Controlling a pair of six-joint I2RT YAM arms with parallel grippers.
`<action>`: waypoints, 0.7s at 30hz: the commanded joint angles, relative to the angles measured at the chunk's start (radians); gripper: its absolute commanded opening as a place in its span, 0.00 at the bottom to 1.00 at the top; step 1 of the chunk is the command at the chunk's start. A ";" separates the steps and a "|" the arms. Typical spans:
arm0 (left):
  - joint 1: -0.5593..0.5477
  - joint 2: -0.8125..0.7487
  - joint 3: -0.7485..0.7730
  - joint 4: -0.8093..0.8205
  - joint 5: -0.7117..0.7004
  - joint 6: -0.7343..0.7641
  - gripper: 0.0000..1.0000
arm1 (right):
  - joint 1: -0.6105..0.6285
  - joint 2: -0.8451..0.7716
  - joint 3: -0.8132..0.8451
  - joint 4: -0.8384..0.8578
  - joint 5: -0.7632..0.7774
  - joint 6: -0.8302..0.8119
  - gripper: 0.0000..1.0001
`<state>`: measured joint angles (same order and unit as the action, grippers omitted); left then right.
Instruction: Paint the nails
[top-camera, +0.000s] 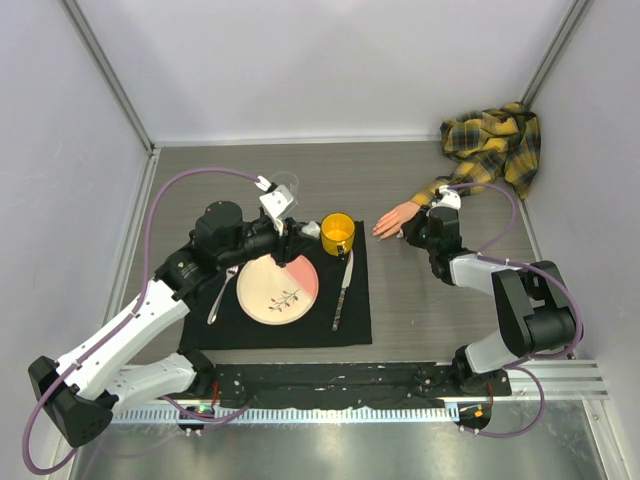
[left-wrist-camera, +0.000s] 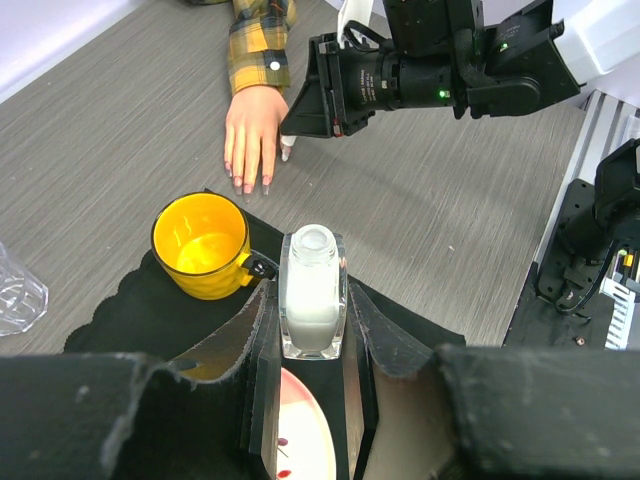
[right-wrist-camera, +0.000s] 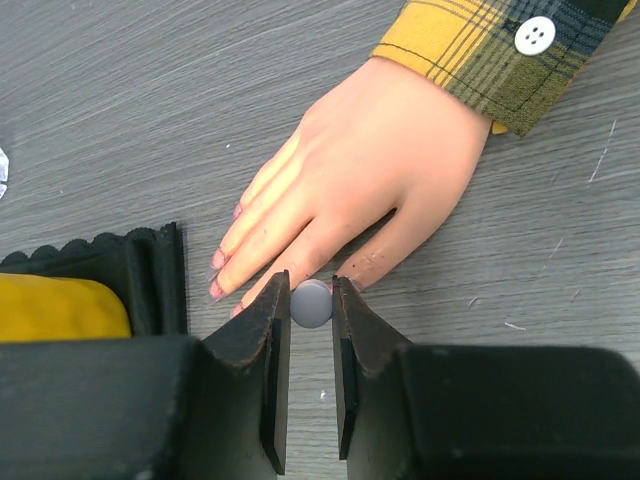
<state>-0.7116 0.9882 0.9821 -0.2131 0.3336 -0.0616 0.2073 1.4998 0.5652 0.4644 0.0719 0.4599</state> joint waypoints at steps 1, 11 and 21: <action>0.000 -0.010 0.004 0.064 0.015 0.022 0.00 | 0.001 -0.030 0.024 0.019 -0.003 0.011 0.01; 0.000 -0.013 0.007 0.064 0.027 0.017 0.00 | -0.002 -0.084 0.048 -0.067 0.089 -0.046 0.01; -0.002 -0.013 0.006 0.063 0.019 0.020 0.00 | -0.002 -0.010 0.073 -0.026 0.066 -0.032 0.01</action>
<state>-0.7116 0.9882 0.9821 -0.2134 0.3378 -0.0616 0.2073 1.4868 0.5983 0.3878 0.1383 0.4358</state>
